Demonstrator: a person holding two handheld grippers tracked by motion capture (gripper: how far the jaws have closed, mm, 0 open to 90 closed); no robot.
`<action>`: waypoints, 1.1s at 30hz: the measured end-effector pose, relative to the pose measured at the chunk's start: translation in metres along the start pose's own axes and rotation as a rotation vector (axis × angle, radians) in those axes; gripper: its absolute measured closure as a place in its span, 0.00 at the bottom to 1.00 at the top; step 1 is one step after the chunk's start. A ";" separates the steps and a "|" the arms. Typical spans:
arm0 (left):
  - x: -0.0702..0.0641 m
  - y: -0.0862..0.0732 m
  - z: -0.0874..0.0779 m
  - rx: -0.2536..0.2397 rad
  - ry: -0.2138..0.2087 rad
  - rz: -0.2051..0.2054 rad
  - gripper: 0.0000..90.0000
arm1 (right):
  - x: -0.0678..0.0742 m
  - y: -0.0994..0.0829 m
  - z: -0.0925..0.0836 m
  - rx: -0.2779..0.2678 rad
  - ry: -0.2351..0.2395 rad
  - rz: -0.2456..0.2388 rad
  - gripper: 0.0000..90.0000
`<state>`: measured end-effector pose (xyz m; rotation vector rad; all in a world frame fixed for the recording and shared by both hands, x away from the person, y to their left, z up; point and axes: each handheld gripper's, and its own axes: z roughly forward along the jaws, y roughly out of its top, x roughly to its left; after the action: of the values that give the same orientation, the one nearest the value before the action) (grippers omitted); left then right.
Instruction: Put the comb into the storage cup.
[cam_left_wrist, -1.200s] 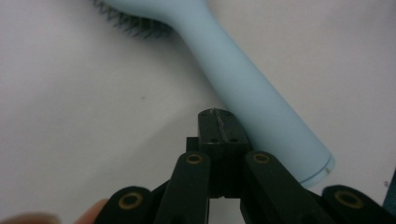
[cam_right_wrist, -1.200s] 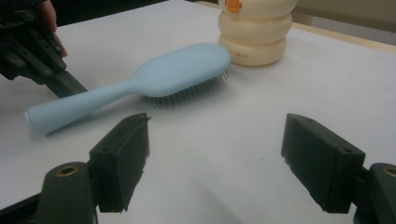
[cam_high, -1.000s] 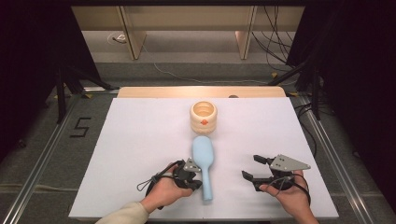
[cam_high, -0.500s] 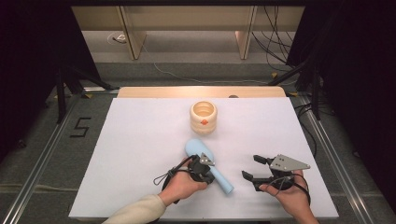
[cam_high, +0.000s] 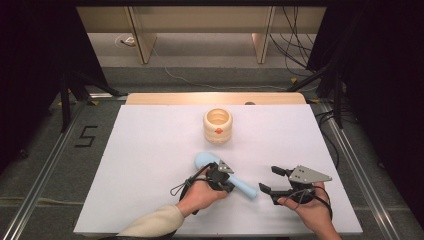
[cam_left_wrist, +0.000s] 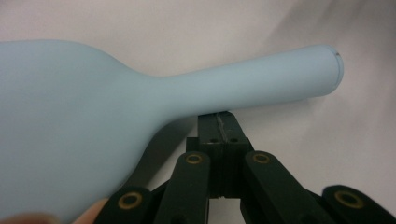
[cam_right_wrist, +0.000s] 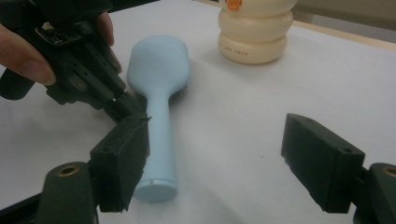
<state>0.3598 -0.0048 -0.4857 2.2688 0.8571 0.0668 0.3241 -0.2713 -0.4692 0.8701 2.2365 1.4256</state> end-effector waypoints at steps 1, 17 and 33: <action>0.000 0.000 0.000 -0.002 0.002 0.003 1.00 | 0.000 0.000 0.000 -0.001 0.001 0.000 0.27; 0.002 -0.013 -0.051 -0.119 -0.073 0.070 0.57 | -0.001 0.000 -0.002 -0.012 0.007 0.005 0.26; 0.060 -0.090 -0.126 -0.287 0.143 -0.028 0.00 | -0.003 0.001 -0.004 -0.026 0.007 0.014 0.24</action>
<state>0.3206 0.1544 -0.4586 2.0004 0.8912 0.3229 0.3242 -0.2760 -0.4666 0.8757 2.2163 1.4629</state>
